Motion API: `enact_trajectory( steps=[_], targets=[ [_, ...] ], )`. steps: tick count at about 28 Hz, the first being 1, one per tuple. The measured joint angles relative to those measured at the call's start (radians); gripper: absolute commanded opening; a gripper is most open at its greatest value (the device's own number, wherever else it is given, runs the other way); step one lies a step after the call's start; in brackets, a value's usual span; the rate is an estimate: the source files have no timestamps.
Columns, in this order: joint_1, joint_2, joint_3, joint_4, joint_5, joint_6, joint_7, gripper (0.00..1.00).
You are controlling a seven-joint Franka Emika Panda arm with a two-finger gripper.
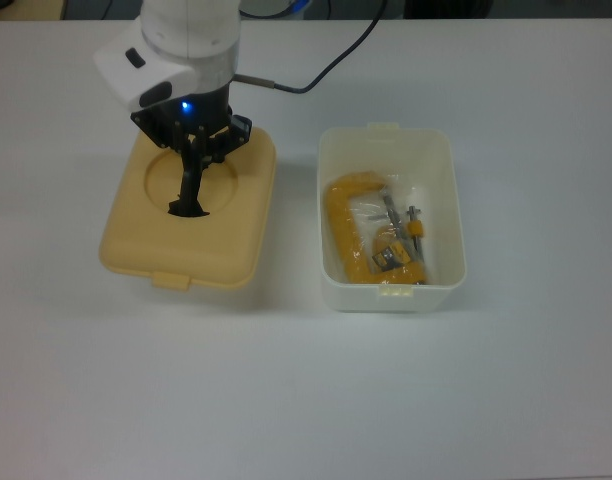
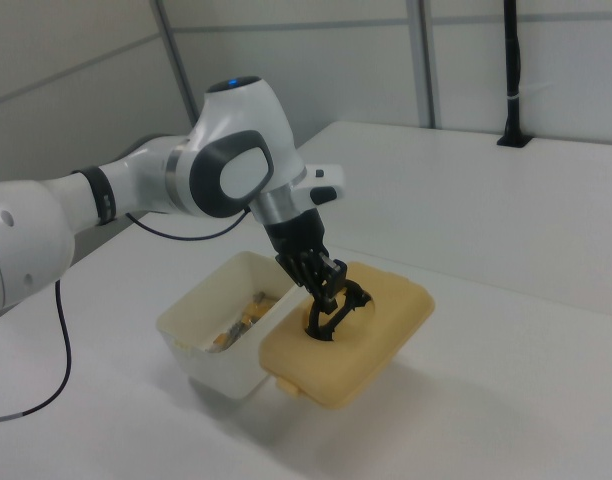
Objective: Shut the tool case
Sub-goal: 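Lift the lid and carry it over the white box, then lower the lid onto the white box's rim and press down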
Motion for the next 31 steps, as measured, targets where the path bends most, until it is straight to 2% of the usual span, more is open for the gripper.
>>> enact_trajectory(
  steps=[5, 14, 31],
  targets=[
    [0.002, -0.008, 0.012, 0.021, 0.011, -0.017, 0.000, 0.00],
    [0.005, -0.008, 0.104, 0.022, 0.011, -0.040, 0.023, 0.00],
    [0.005, -0.007, 0.248, 0.026, 0.011, -0.049, 0.134, 0.00]
  ],
)
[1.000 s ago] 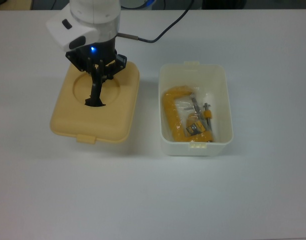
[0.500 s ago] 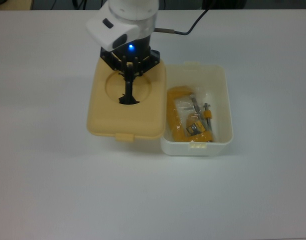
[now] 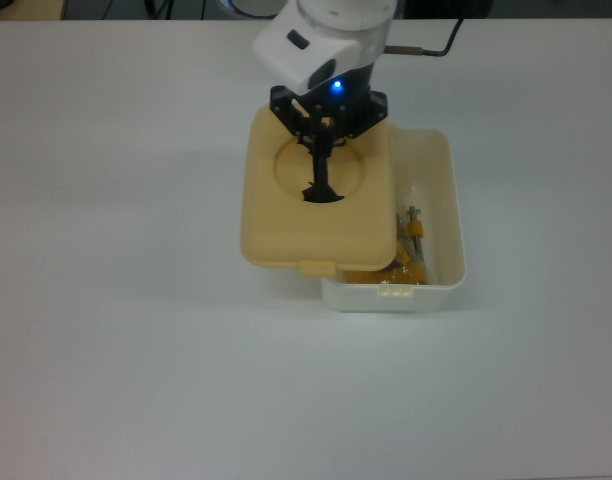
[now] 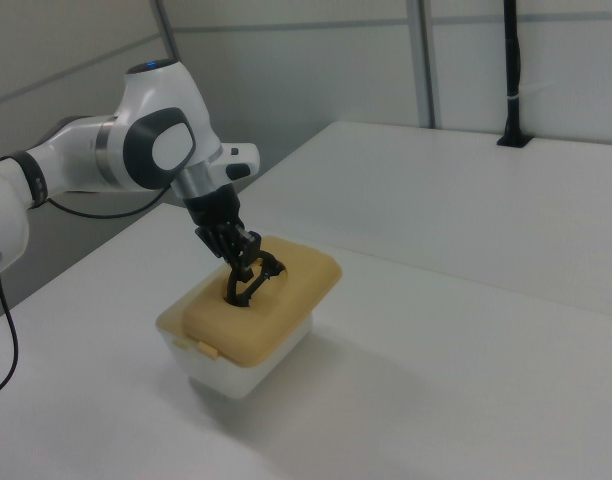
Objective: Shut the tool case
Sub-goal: 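Lower the lid onto the white box's rim and press down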
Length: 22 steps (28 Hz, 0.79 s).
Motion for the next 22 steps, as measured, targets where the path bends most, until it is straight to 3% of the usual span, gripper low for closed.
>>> enact_trajectory(
  steps=[8, 22],
  targets=[
    [0.000, 0.010, 0.061, 0.012, -0.005, 0.000, 0.057, 0.00],
    [0.001, 0.051, 0.125, 0.040, -0.025, 0.000, 0.120, 0.00]
  ],
)
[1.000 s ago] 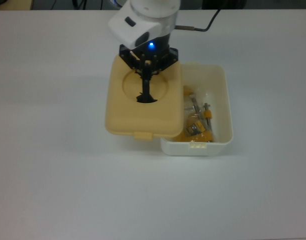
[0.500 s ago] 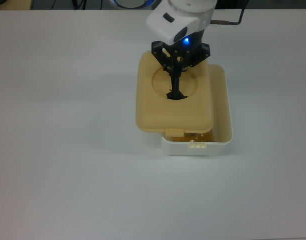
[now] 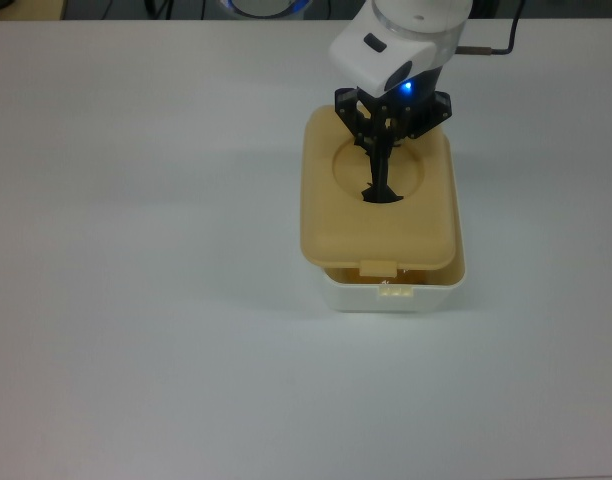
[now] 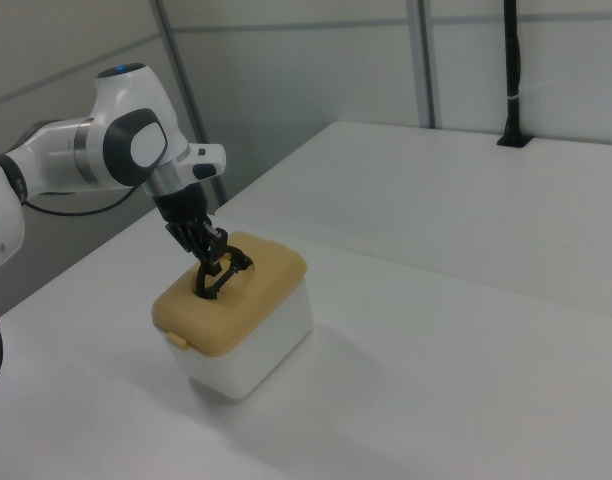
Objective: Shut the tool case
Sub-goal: 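Lower the lid onto the white box's rim and press down, then open the gripper and raise it off the handle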
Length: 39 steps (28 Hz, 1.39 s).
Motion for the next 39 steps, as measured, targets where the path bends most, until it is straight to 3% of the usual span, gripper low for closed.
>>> enact_trajectory(
  steps=[5, 7, 8, 9, 33, 39],
  targets=[
    [0.002, 0.011, 0.016, 0.010, -0.009, 0.000, 0.020, 0.00],
    [0.003, 0.014, 0.018, 0.012, -0.009, 0.000, 0.025, 0.44],
    [0.003, 0.015, 0.018, 0.013, -0.009, 0.000, 0.025, 0.78],
    [0.003, 0.017, 0.018, 0.013, -0.009, 0.000, 0.026, 1.00],
    [0.009, 0.025, 0.017, 0.019, -0.014, 0.000, 0.052, 1.00],
    [0.007, 0.020, -0.002, 0.029, -0.014, 0.000, 0.050, 1.00]
  ],
)
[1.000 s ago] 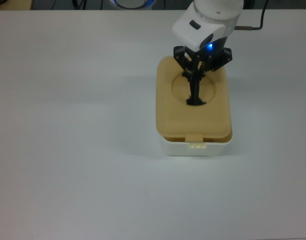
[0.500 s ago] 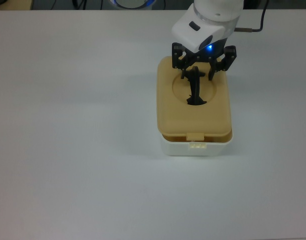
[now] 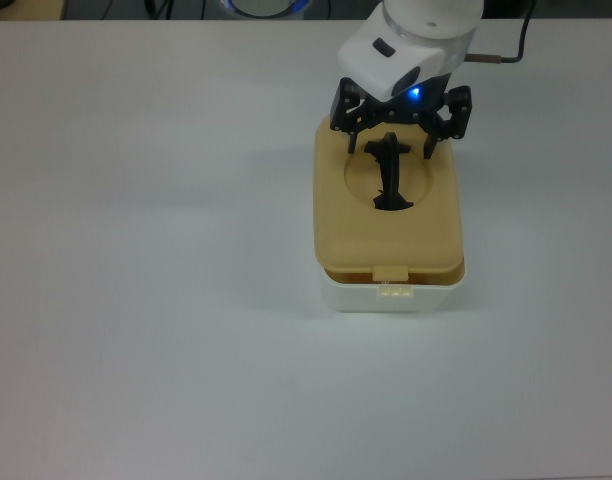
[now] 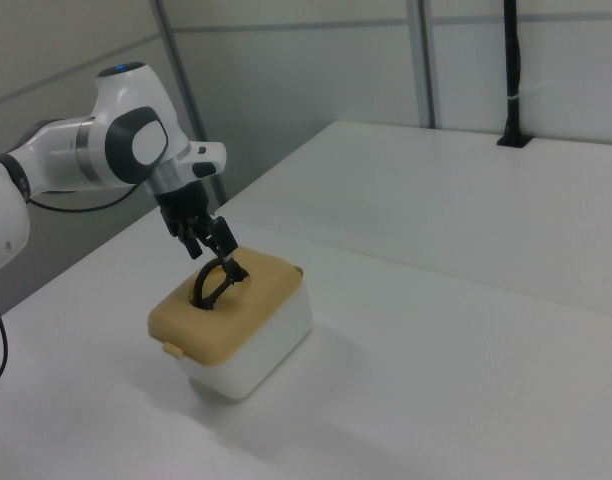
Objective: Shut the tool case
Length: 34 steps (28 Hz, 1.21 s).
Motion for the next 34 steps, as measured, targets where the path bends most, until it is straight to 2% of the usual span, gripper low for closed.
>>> enact_trajectory(
  steps=[12, 24, 34],
  targets=[
    [-0.002, -0.034, -0.063, 0.012, 0.001, -0.093, -0.081, 1.00],
    [-0.003, -0.107, -0.177, 0.017, 0.035, -0.235, -0.192, 1.00],
    [-0.004, -0.133, -0.278, 0.017, 0.036, -0.247, -0.273, 1.00]
  ],
)
